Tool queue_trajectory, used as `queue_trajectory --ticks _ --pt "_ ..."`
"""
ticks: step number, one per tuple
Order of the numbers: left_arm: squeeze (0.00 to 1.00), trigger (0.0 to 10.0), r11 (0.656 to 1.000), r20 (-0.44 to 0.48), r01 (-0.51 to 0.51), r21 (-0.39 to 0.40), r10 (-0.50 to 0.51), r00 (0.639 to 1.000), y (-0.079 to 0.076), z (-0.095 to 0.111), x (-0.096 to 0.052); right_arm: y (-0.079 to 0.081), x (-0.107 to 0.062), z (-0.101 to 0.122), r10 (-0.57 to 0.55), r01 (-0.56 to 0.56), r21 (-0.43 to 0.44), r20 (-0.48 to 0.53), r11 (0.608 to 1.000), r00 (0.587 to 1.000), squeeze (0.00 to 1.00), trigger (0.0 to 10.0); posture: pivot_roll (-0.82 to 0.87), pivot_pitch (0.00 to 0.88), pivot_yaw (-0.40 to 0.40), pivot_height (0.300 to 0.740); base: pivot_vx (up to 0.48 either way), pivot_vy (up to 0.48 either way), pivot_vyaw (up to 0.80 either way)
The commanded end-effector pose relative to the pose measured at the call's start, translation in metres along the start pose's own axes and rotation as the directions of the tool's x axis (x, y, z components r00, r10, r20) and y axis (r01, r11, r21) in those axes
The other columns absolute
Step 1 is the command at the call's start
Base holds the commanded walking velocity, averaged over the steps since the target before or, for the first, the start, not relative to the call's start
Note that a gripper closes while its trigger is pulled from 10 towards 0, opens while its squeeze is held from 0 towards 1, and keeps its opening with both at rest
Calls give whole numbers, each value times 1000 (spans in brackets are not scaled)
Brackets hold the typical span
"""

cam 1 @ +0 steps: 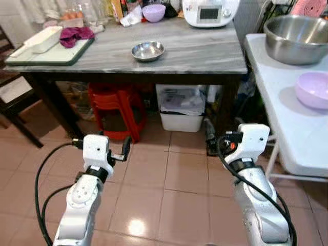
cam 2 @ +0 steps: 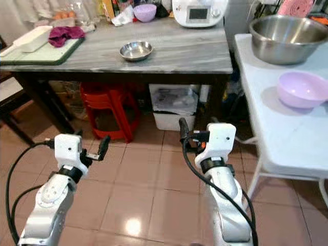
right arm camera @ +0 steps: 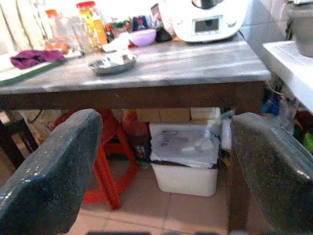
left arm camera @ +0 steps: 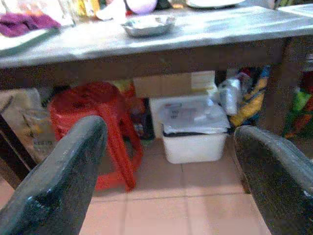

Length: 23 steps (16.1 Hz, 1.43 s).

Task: Setting the table

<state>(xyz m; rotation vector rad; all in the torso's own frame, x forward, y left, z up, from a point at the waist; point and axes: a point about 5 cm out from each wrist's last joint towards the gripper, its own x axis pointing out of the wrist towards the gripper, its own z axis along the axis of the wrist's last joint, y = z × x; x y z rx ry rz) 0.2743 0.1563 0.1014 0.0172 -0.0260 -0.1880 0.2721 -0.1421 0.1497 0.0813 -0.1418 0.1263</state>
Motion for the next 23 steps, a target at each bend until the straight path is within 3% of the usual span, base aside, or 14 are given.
queue_trajectory --ticks 1,20,23 --pt "0 10000 1000 3 13 7 -13 1000 0 1 0 -3 1 3 -13 13 0 14 1000 1000 0 10000 -147 98 88 740 0 -398 0" --pt "0 10000 999 7 33 9 -33 999 -5 1 2 -2 3 3 -8 8 1 15 1000 1000 0 10000 -147 92 87 740 0 -480 -84" --pt "0 10000 999 13 31 -9 -31 999 -5 1 2 -2 5 4 -1 1 -2 17 1000 1000 0 10000 -147 91 86 740 0 0 0"
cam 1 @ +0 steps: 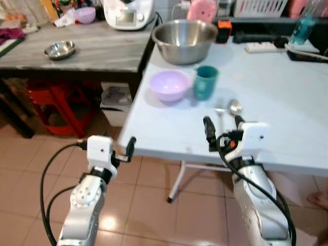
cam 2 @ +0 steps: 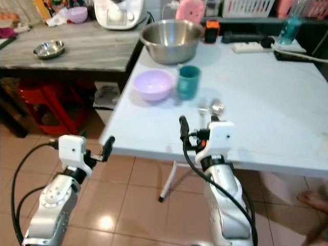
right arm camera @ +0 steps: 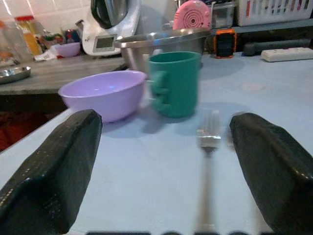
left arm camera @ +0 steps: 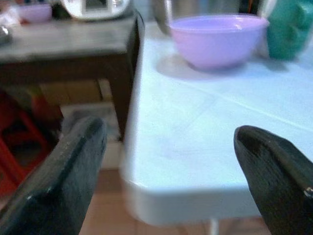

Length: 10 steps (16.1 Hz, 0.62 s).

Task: Setting the table

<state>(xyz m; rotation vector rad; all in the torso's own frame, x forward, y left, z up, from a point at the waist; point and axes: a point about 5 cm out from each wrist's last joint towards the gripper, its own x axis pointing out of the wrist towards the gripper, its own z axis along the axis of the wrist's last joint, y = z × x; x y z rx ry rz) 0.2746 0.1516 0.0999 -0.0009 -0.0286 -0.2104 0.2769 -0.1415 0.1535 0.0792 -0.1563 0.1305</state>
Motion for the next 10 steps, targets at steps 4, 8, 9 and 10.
queue_trajectory --ticks 4,8,9,10 --pt "0 10000 999 1 40 8 -40 999 -3 1 -1 -2 0 1 -4 4 -4 4 1000 1000 0 10000 -147 93 87 740 0 0 0" --pt "0 10000 997 -2 80 7 -80 997 -6 1 -1 -3 0 1 -15 15 -5 3 1000 1000 0 10000 -150 99 89 740 0 0 0" --pt "0 10000 995 5 95 -4 -95 995 -6 2 -1 -3 1 1 -16 16 -5 4 1000 1000 0 10000 -149 99 90 740 0 0 0" --pt "0 10000 994 11 108 -12 -108 994 -8 3 0 -3 1 1 -17 17 -6 5 1000 1000 0 10000 -149 98 91 740 0 0 0"
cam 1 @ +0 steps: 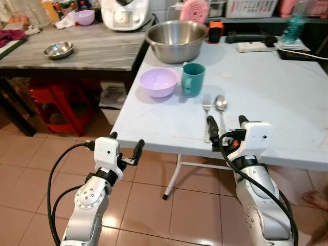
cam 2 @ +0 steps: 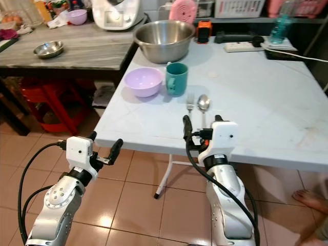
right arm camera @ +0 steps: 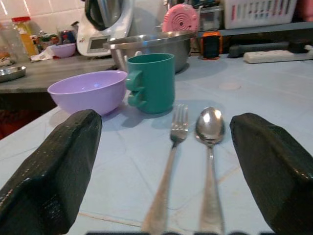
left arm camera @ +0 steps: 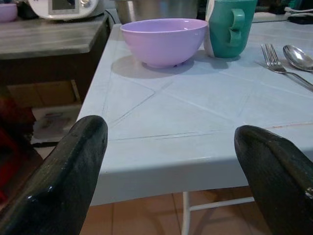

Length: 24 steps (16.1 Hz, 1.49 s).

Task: Setting the table

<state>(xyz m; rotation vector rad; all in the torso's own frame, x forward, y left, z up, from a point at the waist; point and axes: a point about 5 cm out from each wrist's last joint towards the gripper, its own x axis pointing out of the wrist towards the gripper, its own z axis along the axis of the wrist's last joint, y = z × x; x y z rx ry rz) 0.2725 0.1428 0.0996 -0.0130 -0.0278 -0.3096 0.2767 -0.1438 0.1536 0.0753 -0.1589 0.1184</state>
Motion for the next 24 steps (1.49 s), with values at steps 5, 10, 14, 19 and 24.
queue_trajectory --ticks 5,10,14,19,24 --pt "0 10000 999 15 35 -4 -35 999 -2 3 -1 0 1 0 -5 5 0 3 1000 1000 0 10000 -148 99 91 740 181 0 0" --pt "0 10000 999 14 49 -6 -49 999 -3 3 -2 0 1 0 -5 5 0 1 1000 1000 0 10000 -149 100 92 740 362 0 0" --pt "0 10000 999 10 53 -7 -53 999 -3 2 -1 1 1 -1 -4 4 3 -1 1000 1000 0 10000 -149 97 95 740 352 0 0" --pt "0 10000 998 6 53 -18 -53 999 -3 1 -2 2 1 -2 2 -2 4 -6 1000 1000 0 10000 -146 96 92 740 58 0 0" --pt "0 10000 998 0 58 -12 -58 998 -3 0 -2 5 2 -6 15 -15 0 -22 1000 1000 0 10000 -144 93 92 740 0 0 0"
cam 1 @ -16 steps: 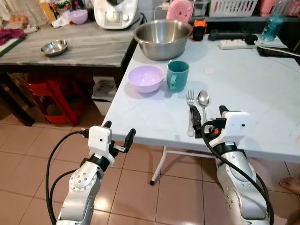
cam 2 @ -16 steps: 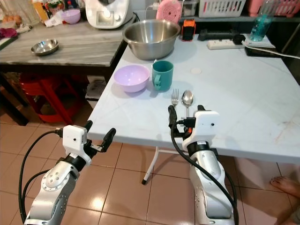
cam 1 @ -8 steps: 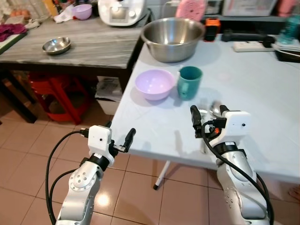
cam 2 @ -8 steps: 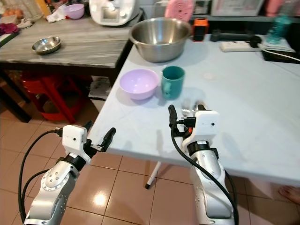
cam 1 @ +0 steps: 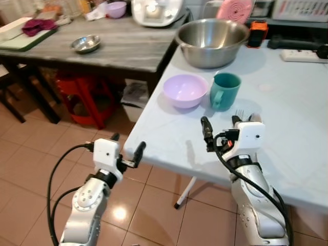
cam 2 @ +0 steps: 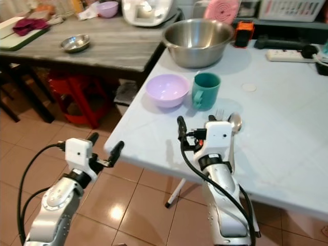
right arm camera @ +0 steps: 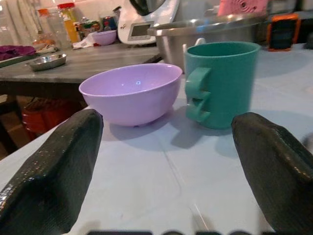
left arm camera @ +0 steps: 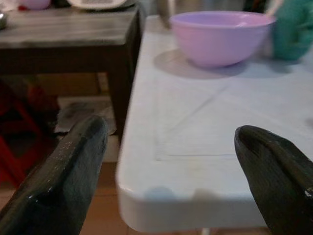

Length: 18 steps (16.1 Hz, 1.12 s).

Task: Setting the table

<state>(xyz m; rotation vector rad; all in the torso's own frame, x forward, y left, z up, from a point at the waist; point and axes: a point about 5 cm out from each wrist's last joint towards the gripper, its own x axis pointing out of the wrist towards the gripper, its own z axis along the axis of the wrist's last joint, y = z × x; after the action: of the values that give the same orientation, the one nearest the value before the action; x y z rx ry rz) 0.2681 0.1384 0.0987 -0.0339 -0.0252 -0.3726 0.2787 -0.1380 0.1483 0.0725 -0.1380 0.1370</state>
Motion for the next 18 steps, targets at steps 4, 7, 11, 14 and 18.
queue_trajectory --ticks 4,7,11,14,18 --pt "0 10000 1000 -3 26 10 -26 1000 1 2 -1 2 6 0 7 -7 -12 -7 1000 1000 0 10000 -143 95 90 740 0 0 0" --pt "0 10000 994 -1 101 33 -101 995 -3 4 -2 3 22 6 32 -32 -50 -5 998 999 0 10000 -140 100 91 740 0 0 0" --pt "0 10000 990 -5 136 31 -136 991 -5 5 -4 7 60 20 49 -53 -177 -29 983 998 0 10000 -134 114 91 740 0 0 0" --pt "0 10000 988 -5 154 19 -153 988 -7 5 -7 25 78 29 163 -169 -242 -44 955 986 0 10000 -121 125 79 740 0 0 0" --pt "0 10000 990 5 143 11 -143 990 -7 6 -7 44 92 39 267 -251 -413 -19 875 963 0 10000 -115 133 73 740 0 0 0"
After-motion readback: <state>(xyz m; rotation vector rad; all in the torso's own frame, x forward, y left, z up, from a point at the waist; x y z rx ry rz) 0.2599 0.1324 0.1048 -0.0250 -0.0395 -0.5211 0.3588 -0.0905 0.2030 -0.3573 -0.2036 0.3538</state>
